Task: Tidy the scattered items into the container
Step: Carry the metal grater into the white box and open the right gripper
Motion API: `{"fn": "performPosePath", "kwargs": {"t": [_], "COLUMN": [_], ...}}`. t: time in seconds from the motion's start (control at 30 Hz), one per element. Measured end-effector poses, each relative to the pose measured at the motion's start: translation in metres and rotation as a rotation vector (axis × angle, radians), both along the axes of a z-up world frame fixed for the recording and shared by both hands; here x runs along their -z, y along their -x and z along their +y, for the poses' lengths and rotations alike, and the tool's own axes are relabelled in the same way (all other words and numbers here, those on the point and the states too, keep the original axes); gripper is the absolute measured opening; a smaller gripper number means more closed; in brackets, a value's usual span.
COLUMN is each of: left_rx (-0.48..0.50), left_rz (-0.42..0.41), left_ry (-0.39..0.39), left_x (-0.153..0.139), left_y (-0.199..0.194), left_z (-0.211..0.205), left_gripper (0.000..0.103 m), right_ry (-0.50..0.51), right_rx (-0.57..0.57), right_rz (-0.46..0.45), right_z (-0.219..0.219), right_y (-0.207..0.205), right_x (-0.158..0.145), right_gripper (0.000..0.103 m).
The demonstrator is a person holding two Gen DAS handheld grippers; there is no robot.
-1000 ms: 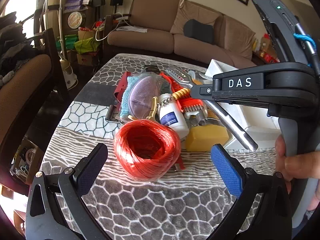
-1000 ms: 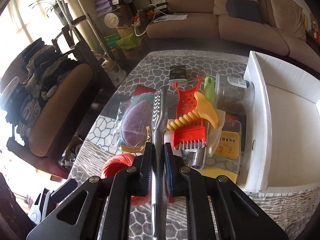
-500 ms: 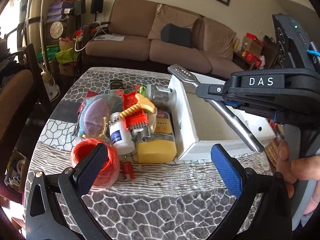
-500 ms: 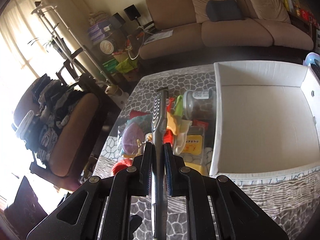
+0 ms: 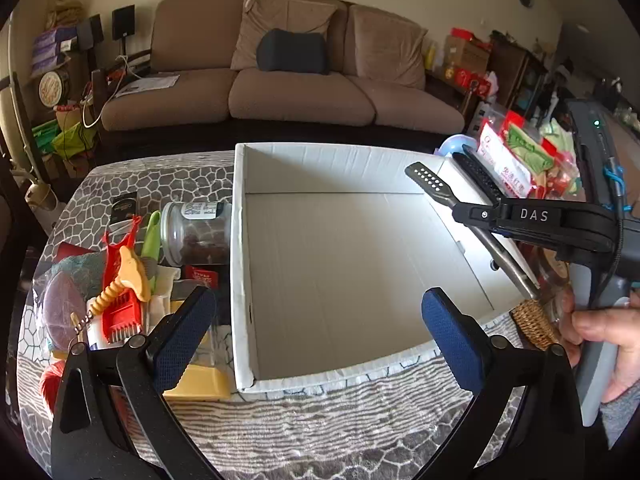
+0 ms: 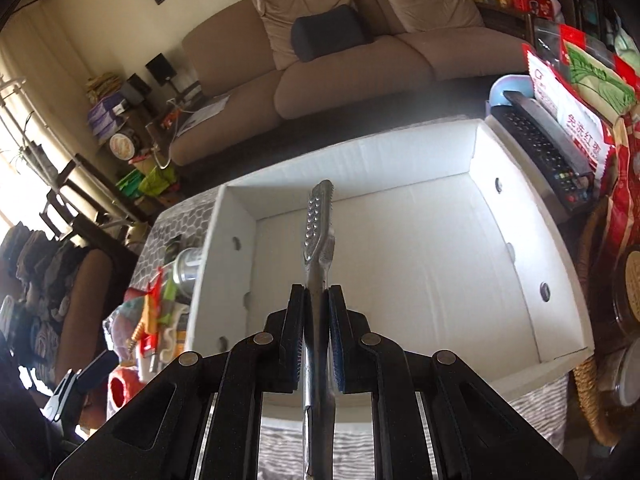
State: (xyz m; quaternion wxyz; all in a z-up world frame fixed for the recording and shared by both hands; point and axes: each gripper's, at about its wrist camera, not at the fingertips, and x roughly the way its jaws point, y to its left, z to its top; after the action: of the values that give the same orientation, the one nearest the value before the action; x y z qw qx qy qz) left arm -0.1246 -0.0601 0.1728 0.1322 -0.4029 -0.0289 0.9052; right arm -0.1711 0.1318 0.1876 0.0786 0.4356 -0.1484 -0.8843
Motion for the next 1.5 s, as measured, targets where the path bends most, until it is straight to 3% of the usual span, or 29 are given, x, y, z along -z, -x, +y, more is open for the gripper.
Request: {"fn": "performPosePath", "kwargs": {"t": [0.27, 0.6, 0.8, 1.0, 1.13, 1.23, 1.5], "left_rx": [0.049, 0.079, 0.056, 0.033, 0.031, 0.027, 0.027], "left_rz": [-0.032, -0.050, -0.071, -0.103, -0.103, -0.112, -0.073], "left_ry": [0.058, 0.092, 0.065, 0.032, 0.040, 0.036, 0.042], "left_x": [0.029, 0.048, 0.056, 0.061, 0.060, 0.057, 0.024], "left_y": [0.039, 0.082, 0.099, 0.107, 0.103, 0.096, 0.051], "left_z": [0.038, 0.079, 0.094, 0.100, 0.102, 0.101, 0.079], "left_gripper": [0.103, 0.103, 0.103, 0.103, 0.103, 0.103, 0.103], "right_ry": [-0.042, -0.152, -0.196, -0.296, -0.290, -0.298, -0.276], "right_rx": [0.110, 0.133, 0.116, 0.086, 0.063, 0.044, -0.001], "right_rz": [-0.071, -0.099, -0.150, -0.174, -0.128, -0.096, -0.053], "right_z": [0.078, 0.105, 0.108, 0.107, 0.113, 0.119, 0.122], "right_y": [0.053, 0.113, 0.123, 0.122, 0.100, 0.078, 0.014], "right_x": [0.046, 0.079, 0.092, 0.094, 0.076, 0.060, 0.028], "right_gripper": [0.011, 0.011, 0.012, 0.012, 0.015, 0.025, 0.033]}}
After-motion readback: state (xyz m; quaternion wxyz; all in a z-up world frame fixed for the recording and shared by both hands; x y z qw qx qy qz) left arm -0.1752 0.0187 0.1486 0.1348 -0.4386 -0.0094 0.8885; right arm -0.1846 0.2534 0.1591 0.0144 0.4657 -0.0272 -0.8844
